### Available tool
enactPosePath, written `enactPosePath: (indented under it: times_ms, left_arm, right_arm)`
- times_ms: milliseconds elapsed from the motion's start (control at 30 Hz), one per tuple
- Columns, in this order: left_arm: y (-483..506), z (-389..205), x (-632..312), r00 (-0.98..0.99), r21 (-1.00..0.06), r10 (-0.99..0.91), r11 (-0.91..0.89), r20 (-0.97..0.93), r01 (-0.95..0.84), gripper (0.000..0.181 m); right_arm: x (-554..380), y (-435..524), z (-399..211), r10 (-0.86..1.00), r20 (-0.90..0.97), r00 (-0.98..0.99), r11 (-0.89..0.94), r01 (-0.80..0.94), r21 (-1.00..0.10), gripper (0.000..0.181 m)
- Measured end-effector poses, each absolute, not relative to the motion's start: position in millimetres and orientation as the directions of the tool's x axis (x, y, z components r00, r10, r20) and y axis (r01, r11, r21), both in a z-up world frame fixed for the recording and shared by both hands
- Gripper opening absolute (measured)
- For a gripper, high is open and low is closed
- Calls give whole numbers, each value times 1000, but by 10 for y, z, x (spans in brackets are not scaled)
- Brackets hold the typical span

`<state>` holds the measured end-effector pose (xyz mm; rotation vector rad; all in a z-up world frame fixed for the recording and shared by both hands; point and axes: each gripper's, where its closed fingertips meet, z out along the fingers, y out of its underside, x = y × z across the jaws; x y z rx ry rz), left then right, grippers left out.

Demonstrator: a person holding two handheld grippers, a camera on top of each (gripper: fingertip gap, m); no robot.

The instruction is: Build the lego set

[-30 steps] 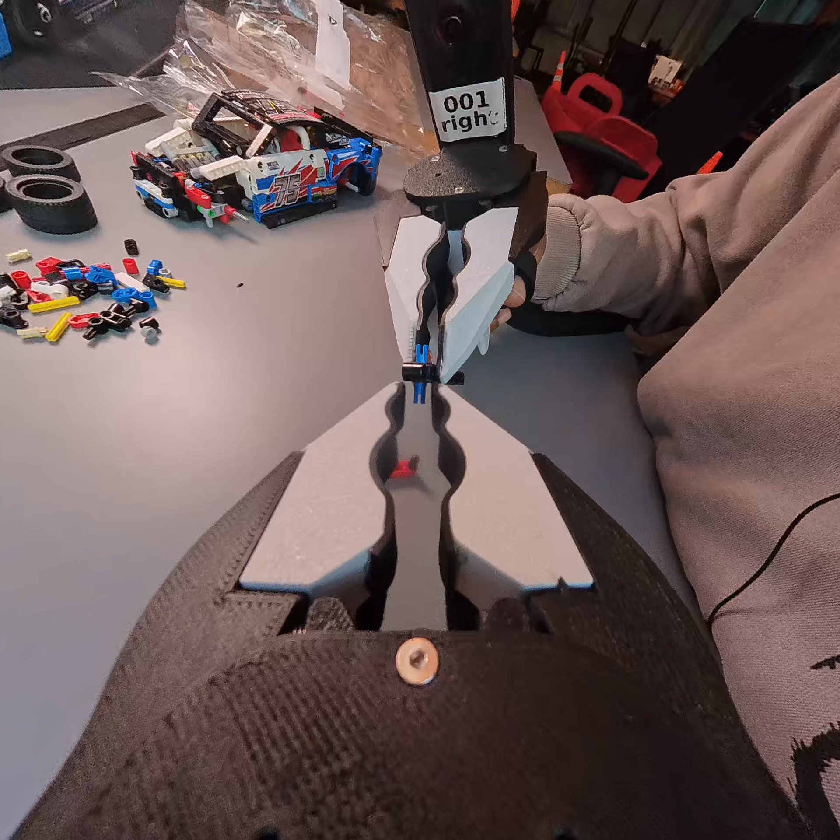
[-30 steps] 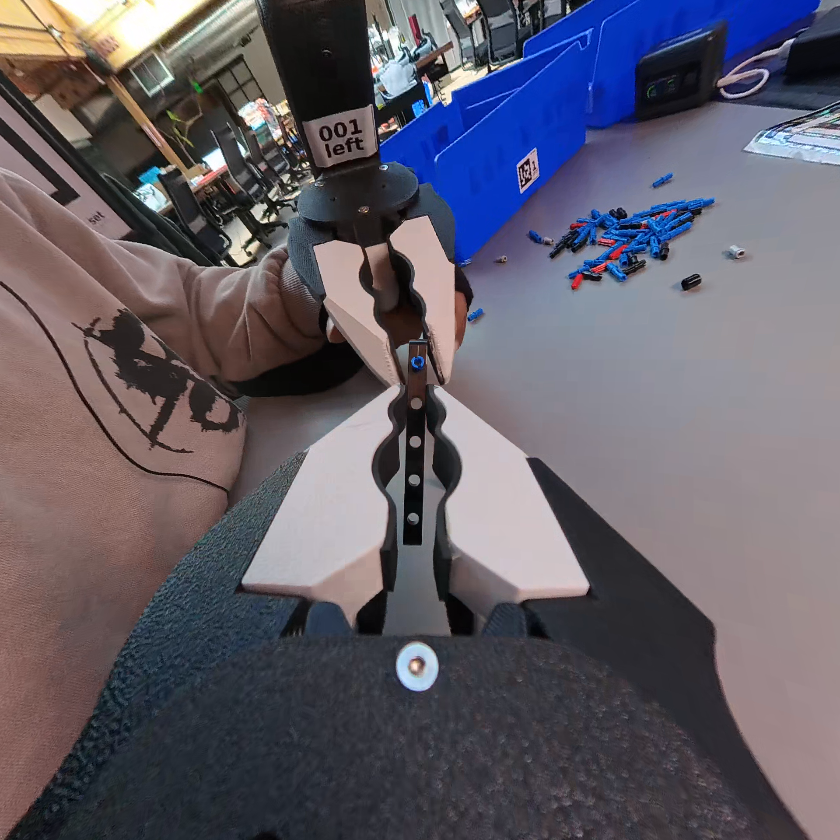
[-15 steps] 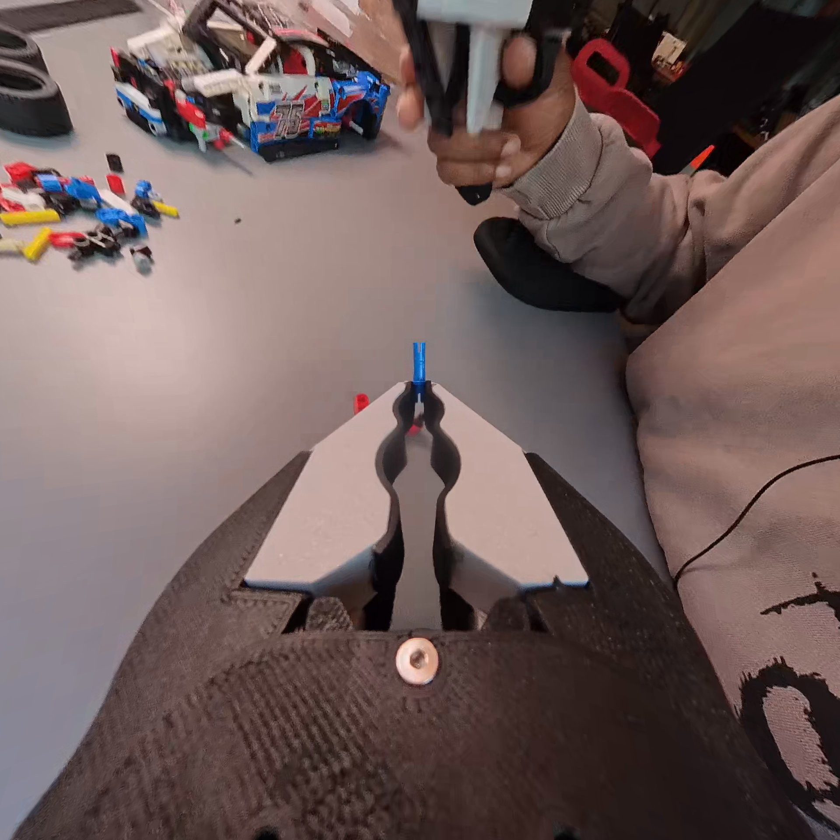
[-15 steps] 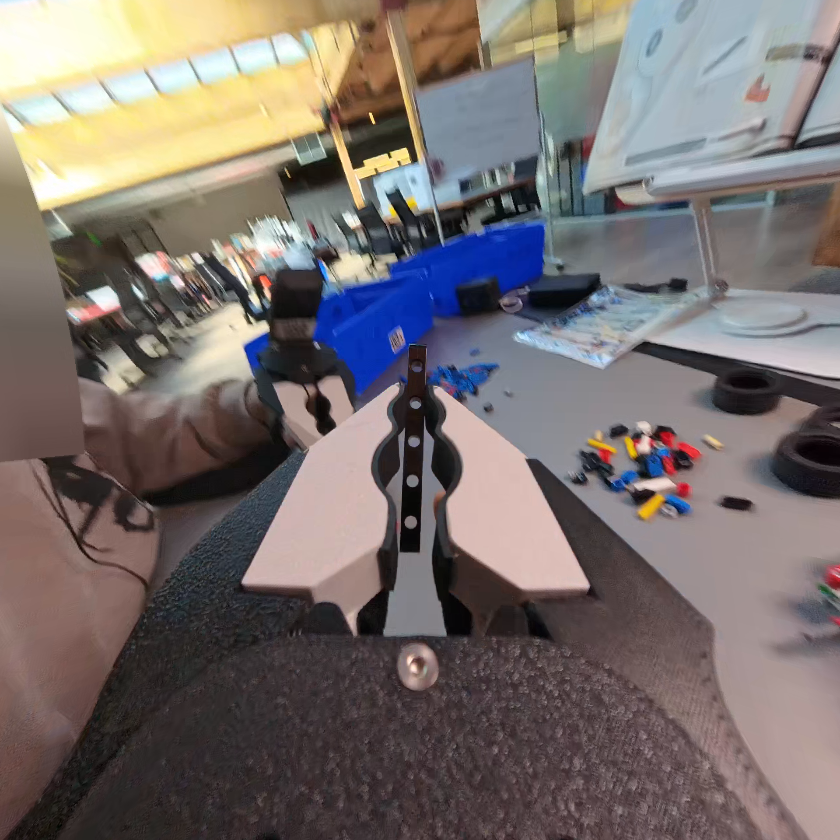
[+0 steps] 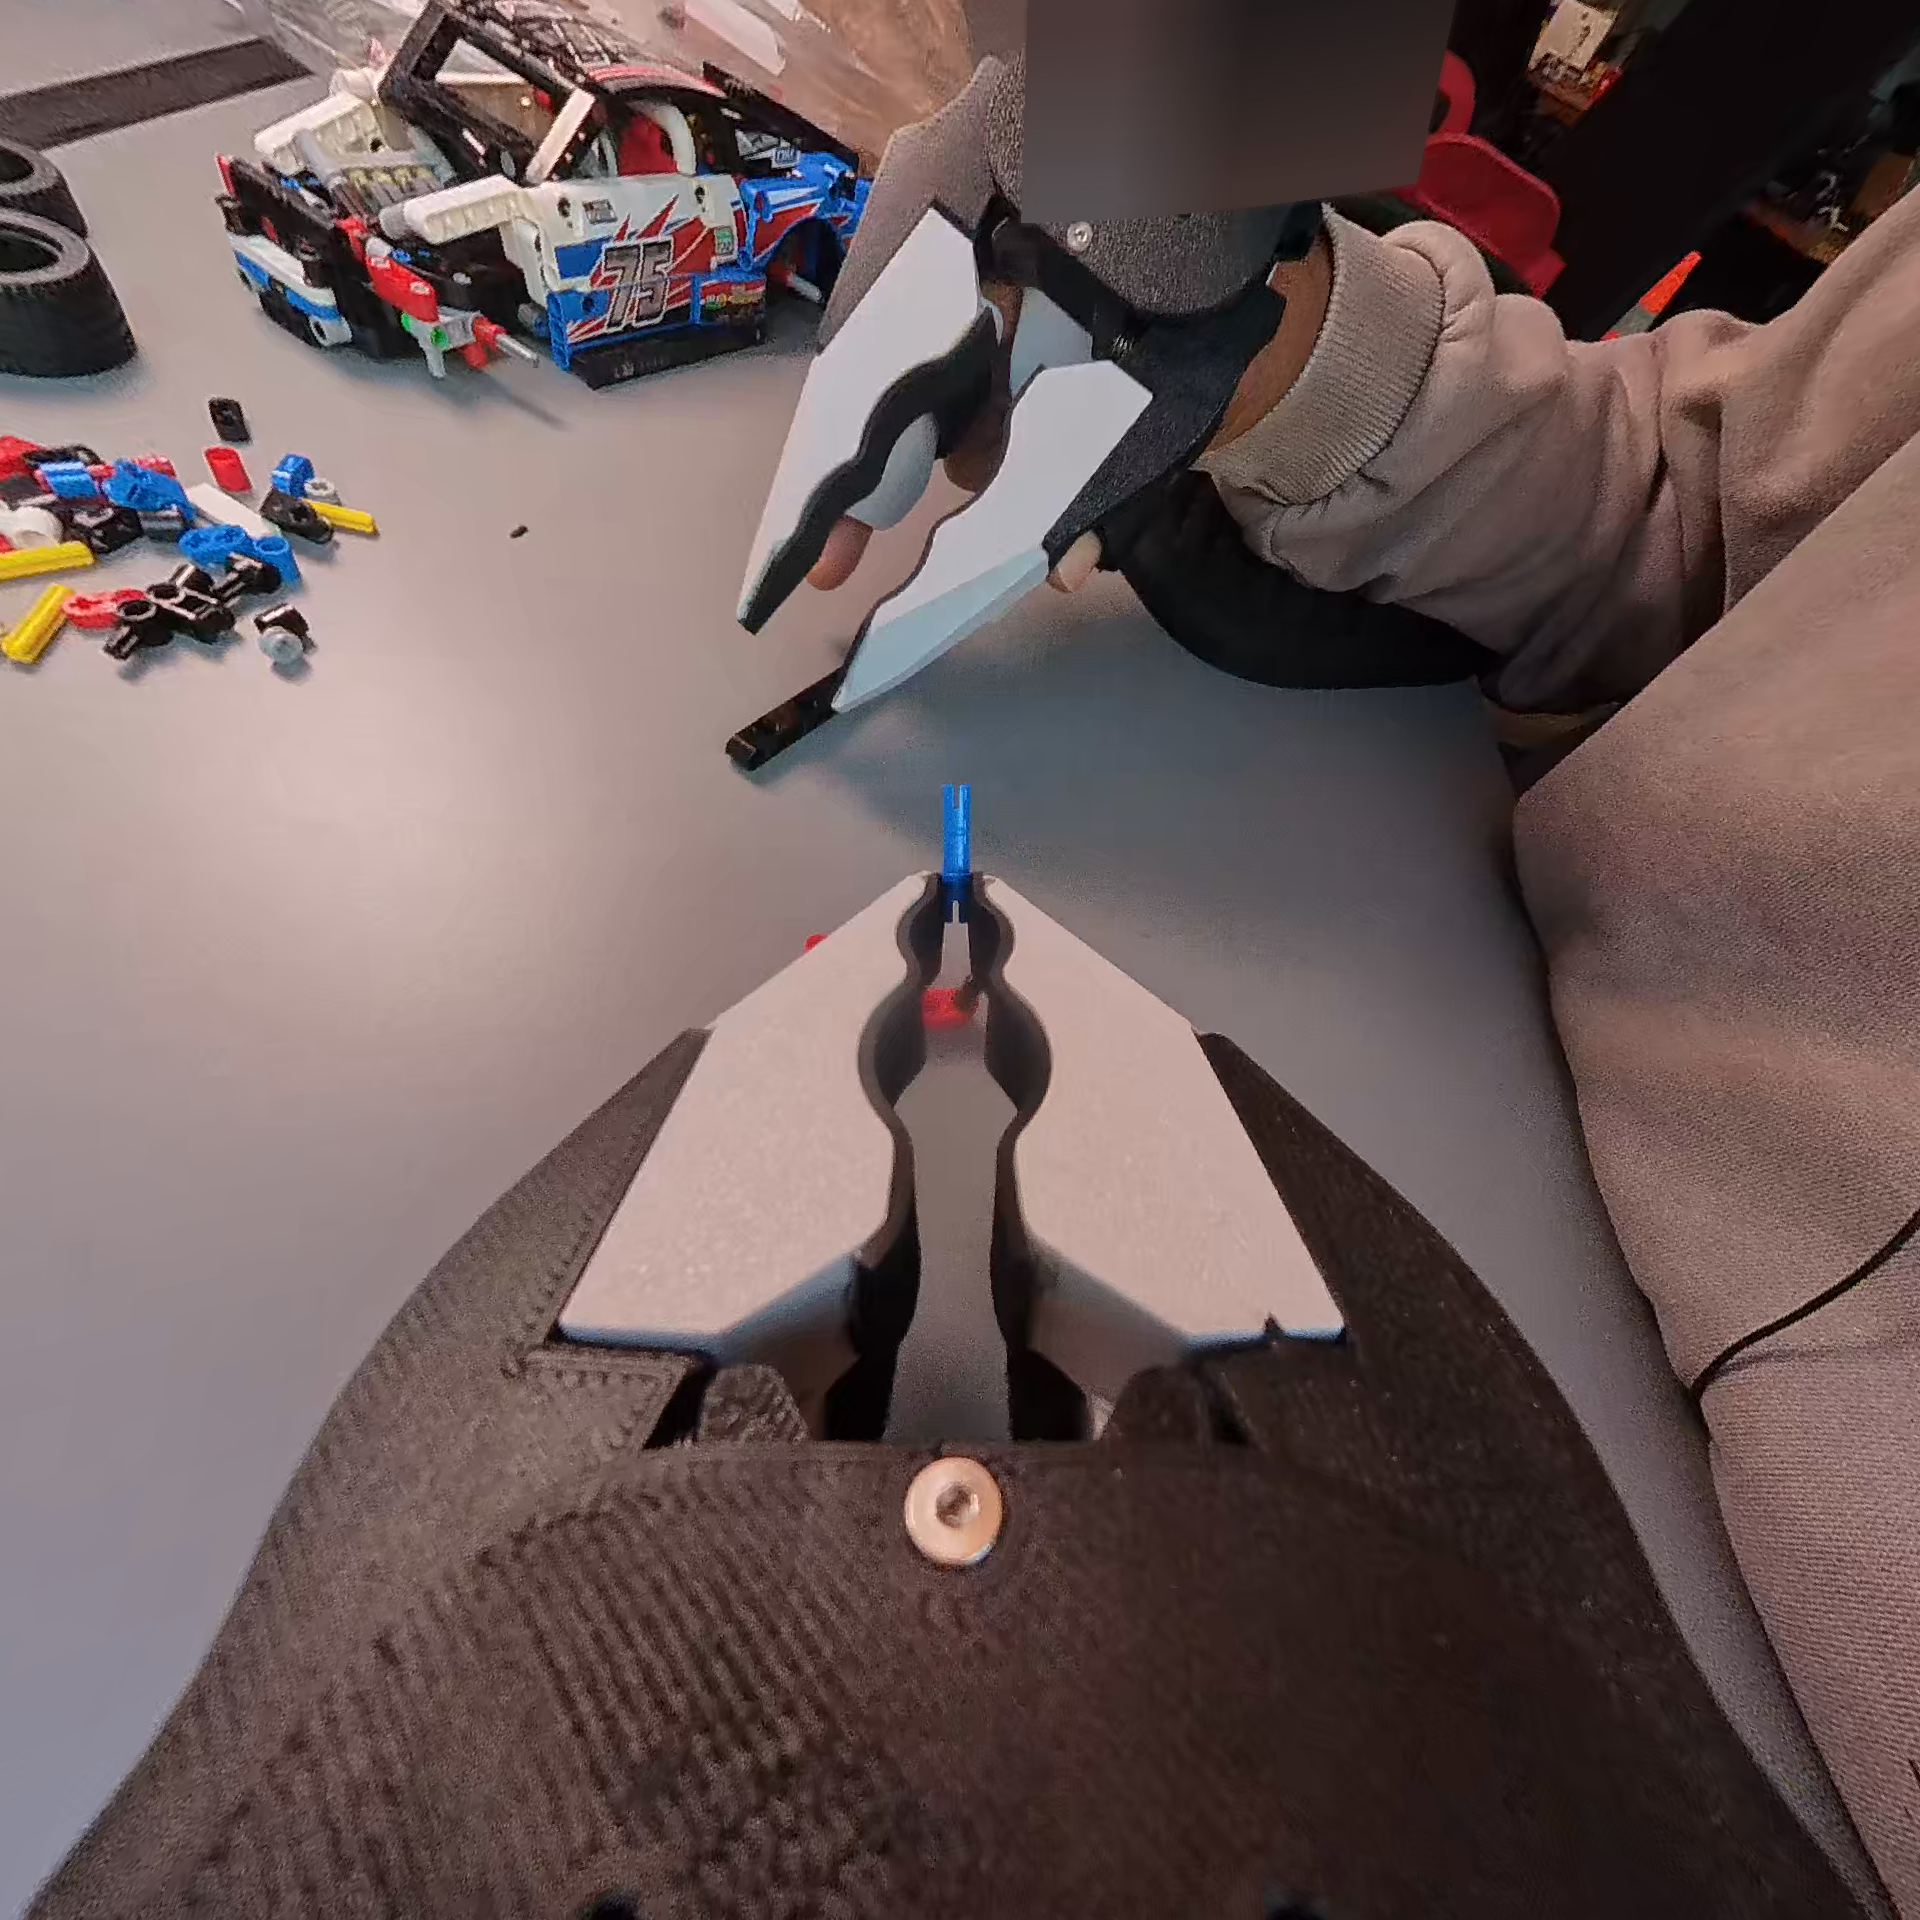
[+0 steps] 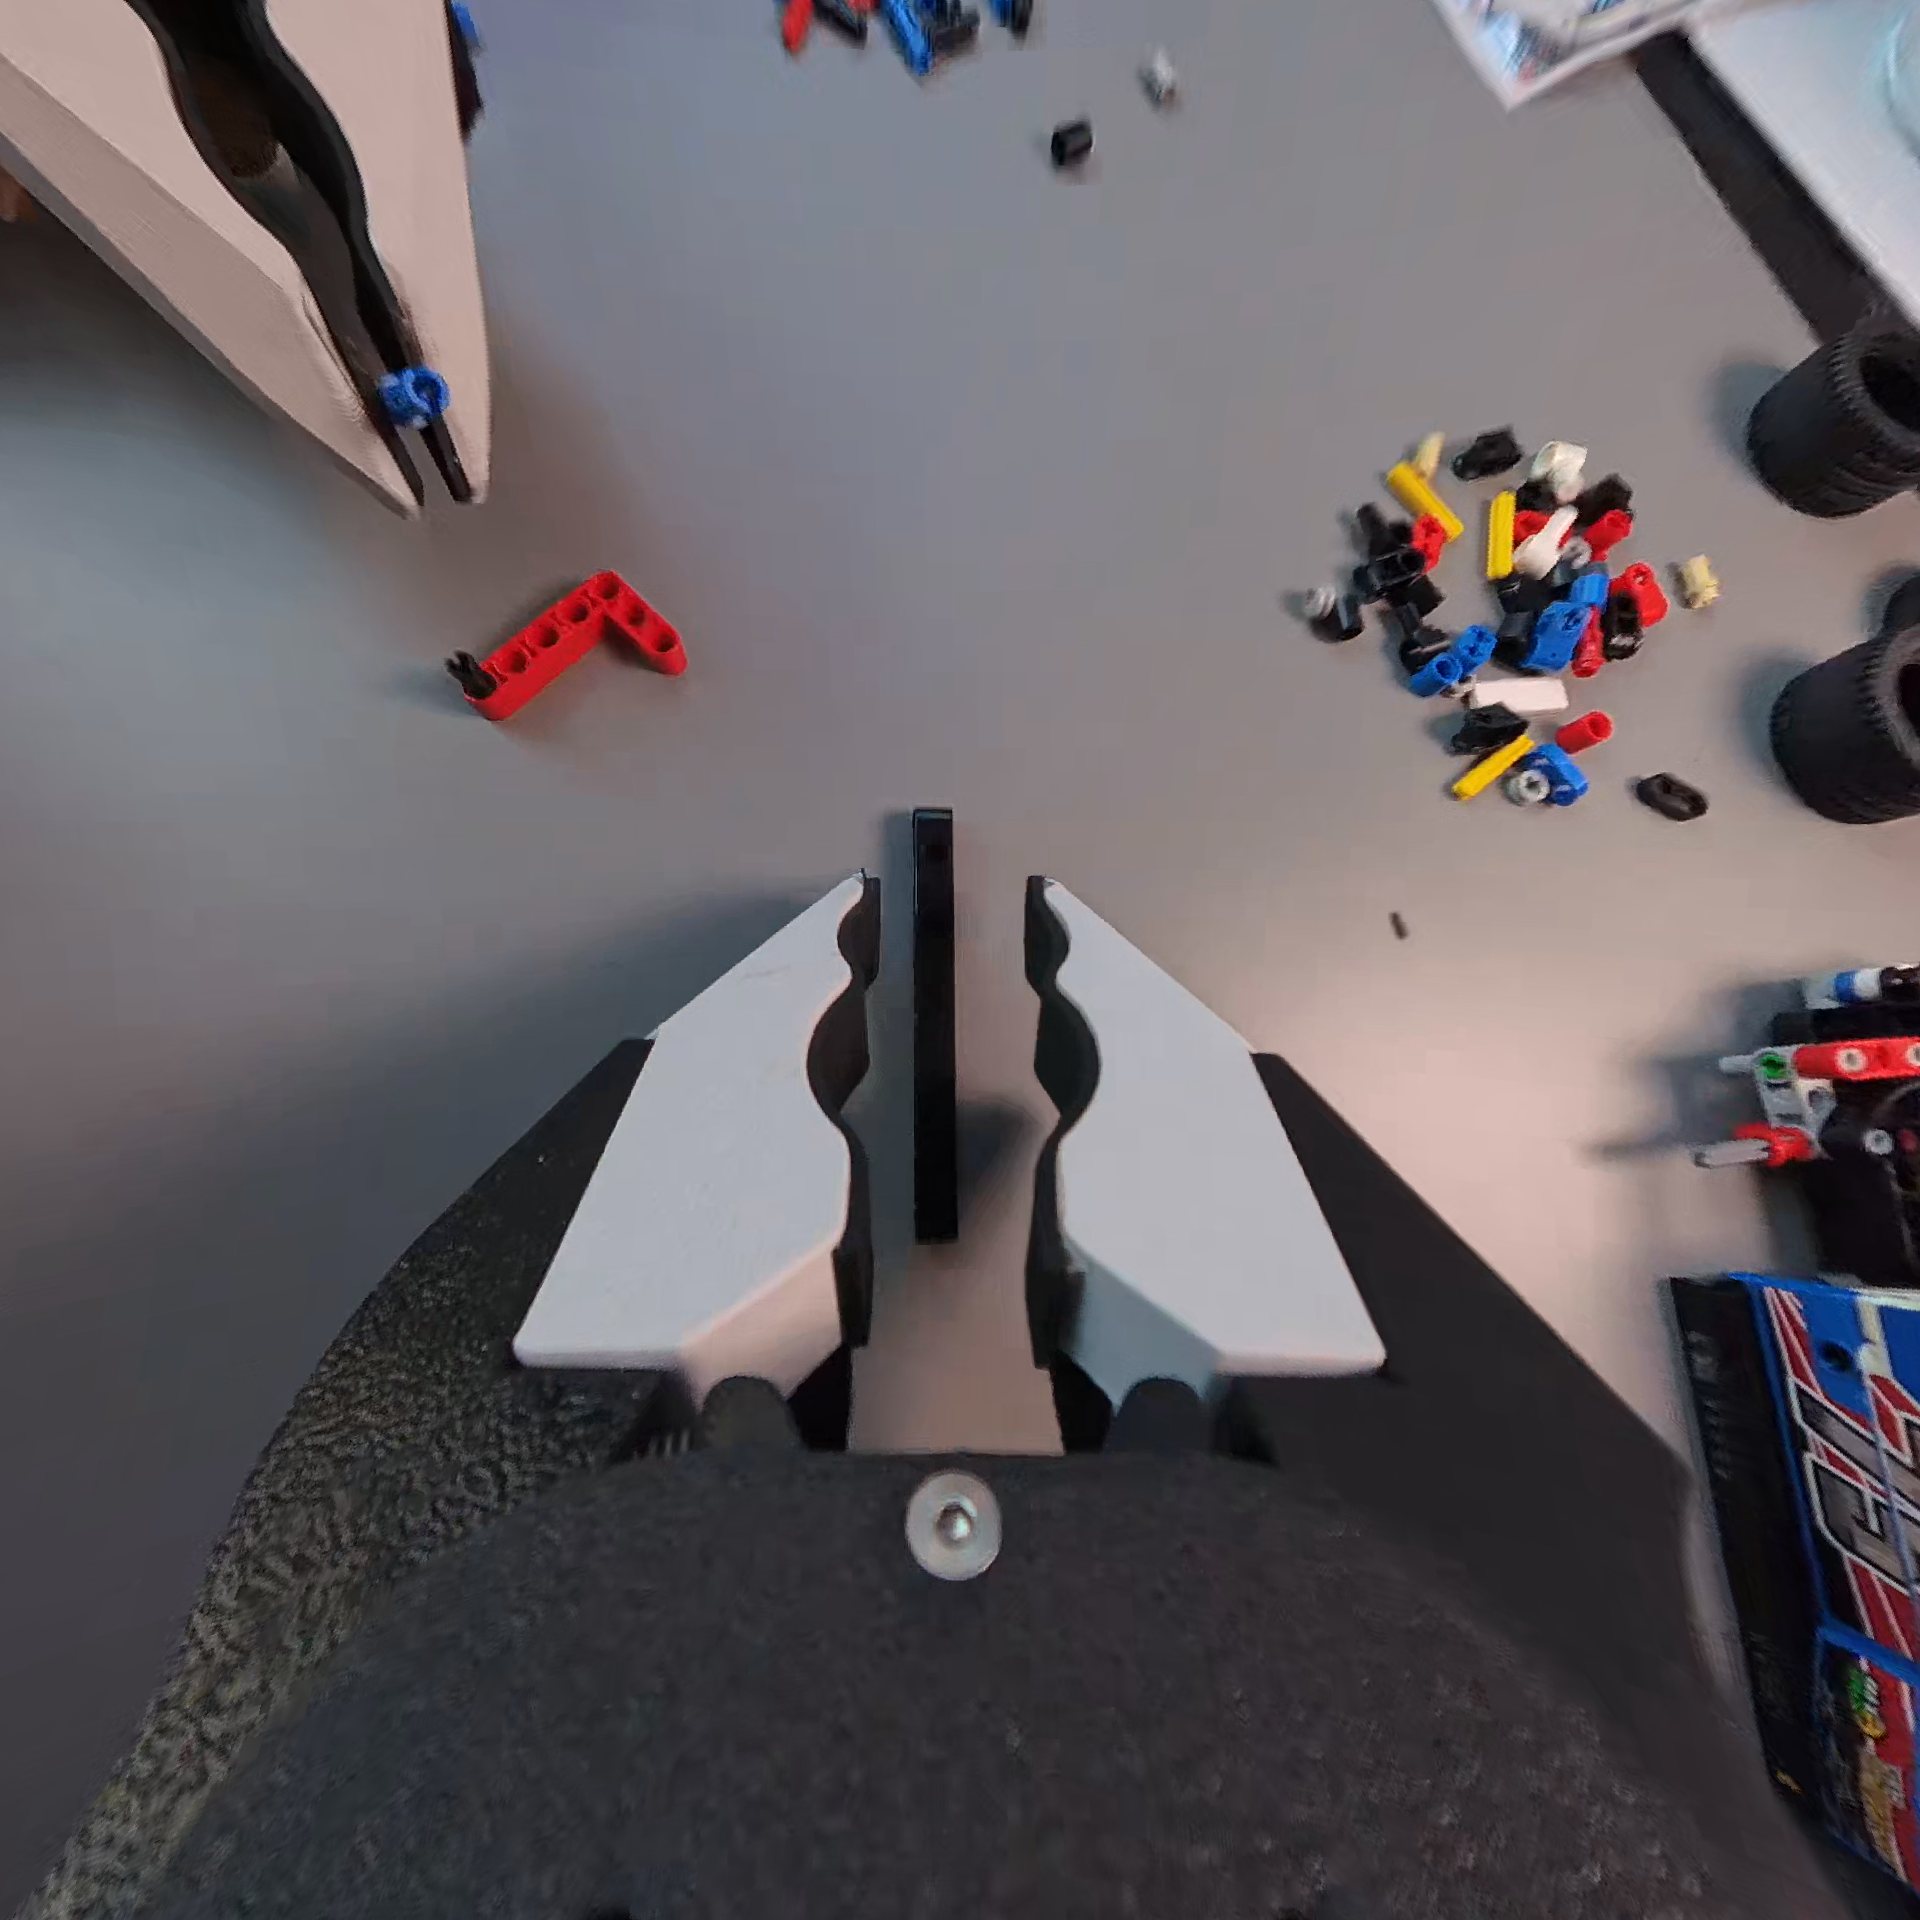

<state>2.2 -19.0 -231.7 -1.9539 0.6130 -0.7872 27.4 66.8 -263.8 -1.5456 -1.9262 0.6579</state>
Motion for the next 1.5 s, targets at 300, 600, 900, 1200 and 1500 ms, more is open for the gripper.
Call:
enactPosePath:
  times_ms: [300,600,900,1200,1500]
  left_arm:
    - [-258,-2160,226,629,-936,-766,-305,131,-177,3]
    - [-236,-2340,7,641,-887,-764,-347,78,-305,31]
    - [-113,-2799,-24,511,-724,-859,-367,23,-584,53]
    - [-357,-2800,-10,547,-688,-836,-418,37,-593,38]
    - [-624,-2795,-122,530,-650,-844,-451,87,-611,24]
  right_arm:
    - [56,-271,-2052,880,-257,-399,-42,473,-880,14]
    - [81,-165,-2093,892,-229,-389,-13,484,-875,2]
    - [116,-481,-2507,876,-192,-443,136,608,-782,3]
    - [151,-85,-2579,942,-79,-327,167,657,-735,3]
    - [94,-575,-2669,877,-23,-479,332,640,-693,3]
